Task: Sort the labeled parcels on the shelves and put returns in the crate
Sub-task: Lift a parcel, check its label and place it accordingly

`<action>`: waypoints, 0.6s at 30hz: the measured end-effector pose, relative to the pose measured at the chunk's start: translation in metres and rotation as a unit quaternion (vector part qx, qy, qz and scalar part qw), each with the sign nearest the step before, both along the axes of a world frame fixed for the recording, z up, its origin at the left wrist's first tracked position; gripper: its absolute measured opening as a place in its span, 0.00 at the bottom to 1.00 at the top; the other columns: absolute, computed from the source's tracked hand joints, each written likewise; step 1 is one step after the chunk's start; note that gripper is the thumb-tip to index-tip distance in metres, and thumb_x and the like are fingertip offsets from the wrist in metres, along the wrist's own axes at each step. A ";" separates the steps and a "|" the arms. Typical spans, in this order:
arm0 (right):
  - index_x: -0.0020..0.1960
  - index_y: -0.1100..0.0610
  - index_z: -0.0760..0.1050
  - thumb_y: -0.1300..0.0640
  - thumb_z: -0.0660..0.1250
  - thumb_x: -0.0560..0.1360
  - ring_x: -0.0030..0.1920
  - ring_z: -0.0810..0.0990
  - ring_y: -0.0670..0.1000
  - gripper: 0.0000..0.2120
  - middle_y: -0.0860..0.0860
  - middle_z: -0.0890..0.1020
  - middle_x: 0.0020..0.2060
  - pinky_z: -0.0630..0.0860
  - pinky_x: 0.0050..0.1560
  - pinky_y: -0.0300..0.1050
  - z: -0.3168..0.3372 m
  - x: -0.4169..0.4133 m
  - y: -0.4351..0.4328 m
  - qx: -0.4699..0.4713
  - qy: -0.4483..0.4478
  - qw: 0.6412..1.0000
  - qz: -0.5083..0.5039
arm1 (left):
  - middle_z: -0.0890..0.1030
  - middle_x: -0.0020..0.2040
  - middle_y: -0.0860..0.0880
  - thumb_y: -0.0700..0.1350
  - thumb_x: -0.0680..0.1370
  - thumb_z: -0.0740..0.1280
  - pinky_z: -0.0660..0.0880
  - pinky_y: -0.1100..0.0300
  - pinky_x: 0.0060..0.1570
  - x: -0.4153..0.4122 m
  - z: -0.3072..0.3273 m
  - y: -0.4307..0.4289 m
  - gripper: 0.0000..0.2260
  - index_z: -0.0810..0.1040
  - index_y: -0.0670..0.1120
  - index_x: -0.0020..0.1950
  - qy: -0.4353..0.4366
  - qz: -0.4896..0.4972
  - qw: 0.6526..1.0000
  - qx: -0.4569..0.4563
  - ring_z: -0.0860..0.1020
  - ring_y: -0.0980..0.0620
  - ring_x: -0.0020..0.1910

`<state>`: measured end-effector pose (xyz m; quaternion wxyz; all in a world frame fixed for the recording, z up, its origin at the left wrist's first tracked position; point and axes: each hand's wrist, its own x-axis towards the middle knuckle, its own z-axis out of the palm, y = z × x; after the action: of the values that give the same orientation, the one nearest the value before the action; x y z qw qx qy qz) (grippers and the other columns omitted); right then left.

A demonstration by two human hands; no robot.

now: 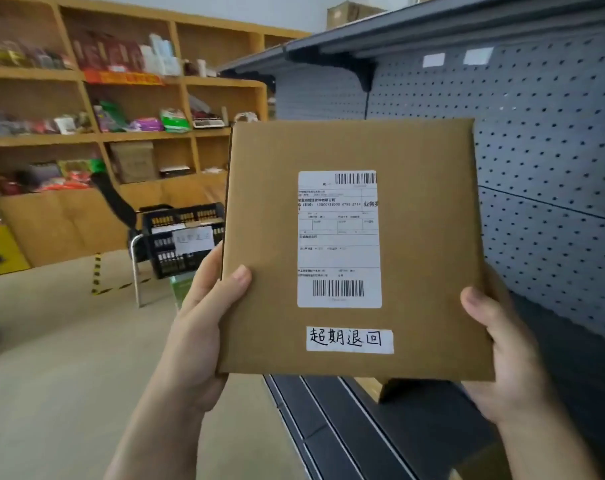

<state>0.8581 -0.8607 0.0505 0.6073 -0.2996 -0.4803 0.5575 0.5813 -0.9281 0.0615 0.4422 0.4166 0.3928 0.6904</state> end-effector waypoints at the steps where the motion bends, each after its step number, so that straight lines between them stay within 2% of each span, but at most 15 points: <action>1: 0.68 0.47 0.76 0.52 0.64 0.72 0.57 0.85 0.55 0.24 0.52 0.85 0.59 0.82 0.52 0.59 0.001 -0.018 0.008 0.001 -0.001 1.000 0.024 | 0.84 0.63 0.47 0.53 0.74 0.67 0.82 0.45 0.49 -0.015 0.000 -0.004 0.21 0.77 0.59 0.69 -0.002 0.021 1.000 0.000 0.83 0.43 0.58; 4: 0.68 0.48 0.76 0.51 0.65 0.71 0.52 0.87 0.55 0.26 0.53 0.86 0.56 0.84 0.42 0.50 0.005 -0.073 0.031 0.003 -0.005 0.996 0.087 | 0.83 0.63 0.46 0.53 0.75 0.67 0.81 0.43 0.53 -0.061 0.002 -0.011 0.20 0.78 0.58 0.68 -0.004 0.077 0.997 0.008 0.83 0.42 0.58; 8: 0.71 0.46 0.74 0.50 0.66 0.70 0.55 0.85 0.58 0.29 0.54 0.85 0.58 0.83 0.46 0.56 0.010 -0.148 0.061 0.022 -0.021 0.991 0.130 | 0.83 0.63 0.45 0.52 0.75 0.67 0.81 0.42 0.55 -0.124 0.007 -0.008 0.20 0.78 0.57 0.68 0.004 0.124 0.992 0.026 0.83 0.42 0.59; 13: 0.71 0.48 0.74 0.52 0.68 0.69 0.50 0.87 0.52 0.29 0.53 0.85 0.57 0.84 0.40 0.47 0.012 -0.228 0.098 0.023 0.003 0.985 0.172 | 0.83 0.65 0.46 0.52 0.76 0.66 0.81 0.42 0.57 -0.195 0.011 0.012 0.23 0.75 0.57 0.72 0.019 0.155 0.987 0.029 0.82 0.41 0.62; 15: 0.71 0.48 0.74 0.54 0.71 0.70 0.50 0.87 0.52 0.30 0.53 0.85 0.58 0.84 0.40 0.46 0.011 -0.255 0.112 0.017 0.011 0.983 0.181 | 0.82 0.65 0.46 0.52 0.76 0.67 0.79 0.39 0.59 -0.221 0.012 0.023 0.24 0.74 0.57 0.73 0.024 0.163 0.986 0.022 0.81 0.40 0.63; 18: 0.70 0.45 0.75 0.53 0.71 0.71 0.53 0.87 0.54 0.27 0.53 0.86 0.58 0.84 0.44 0.49 0.010 -0.291 0.134 0.005 0.005 0.981 0.193 | 0.82 0.65 0.46 0.53 0.76 0.66 0.79 0.39 0.58 -0.252 0.008 0.039 0.24 0.74 0.57 0.73 0.023 0.175 0.984 0.010 0.81 0.40 0.63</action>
<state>0.5668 -0.7262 0.0600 0.4920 -0.1956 -0.5285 0.6636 0.3293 -0.8889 0.0696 0.3008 0.3620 0.4627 0.7513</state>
